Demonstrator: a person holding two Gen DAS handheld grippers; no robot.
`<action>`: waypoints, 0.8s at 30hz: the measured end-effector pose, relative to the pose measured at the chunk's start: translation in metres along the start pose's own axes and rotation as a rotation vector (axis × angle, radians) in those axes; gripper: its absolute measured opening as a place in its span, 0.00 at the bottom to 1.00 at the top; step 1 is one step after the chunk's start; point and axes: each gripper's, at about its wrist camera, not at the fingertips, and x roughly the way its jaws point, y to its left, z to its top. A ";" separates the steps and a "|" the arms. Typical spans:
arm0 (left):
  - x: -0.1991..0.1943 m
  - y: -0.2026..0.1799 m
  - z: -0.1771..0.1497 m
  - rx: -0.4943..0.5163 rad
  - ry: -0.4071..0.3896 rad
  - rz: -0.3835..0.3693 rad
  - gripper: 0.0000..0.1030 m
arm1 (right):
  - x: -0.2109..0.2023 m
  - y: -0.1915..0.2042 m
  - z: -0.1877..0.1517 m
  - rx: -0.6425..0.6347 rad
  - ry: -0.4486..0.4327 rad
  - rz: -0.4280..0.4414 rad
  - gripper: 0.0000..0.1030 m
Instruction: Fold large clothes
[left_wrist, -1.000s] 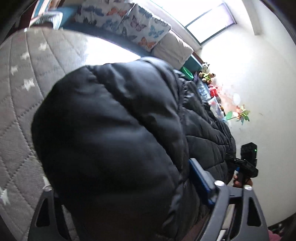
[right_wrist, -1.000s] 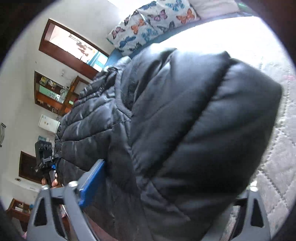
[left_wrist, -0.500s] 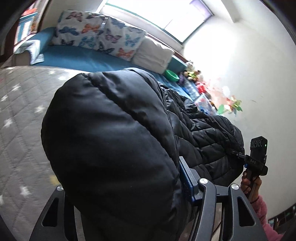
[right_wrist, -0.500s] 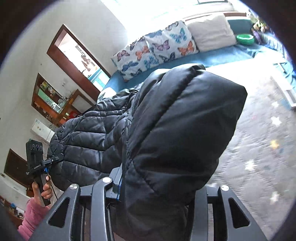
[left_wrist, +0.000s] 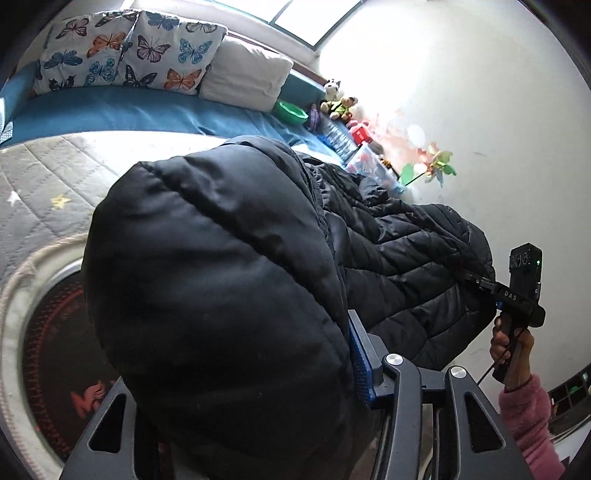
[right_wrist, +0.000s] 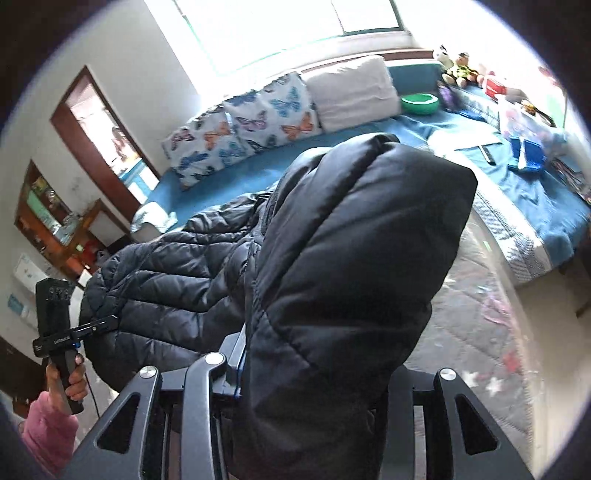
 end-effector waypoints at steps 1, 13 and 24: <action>0.007 -0.001 -0.001 -0.005 0.006 0.016 0.59 | 0.004 -0.007 0.000 0.025 0.005 0.006 0.43; 0.019 0.014 -0.002 -0.061 0.066 0.042 0.85 | 0.016 -0.066 -0.016 0.241 0.037 -0.002 0.74; -0.062 -0.007 -0.009 0.016 -0.138 0.251 0.85 | -0.034 -0.012 -0.036 0.079 -0.118 -0.119 0.74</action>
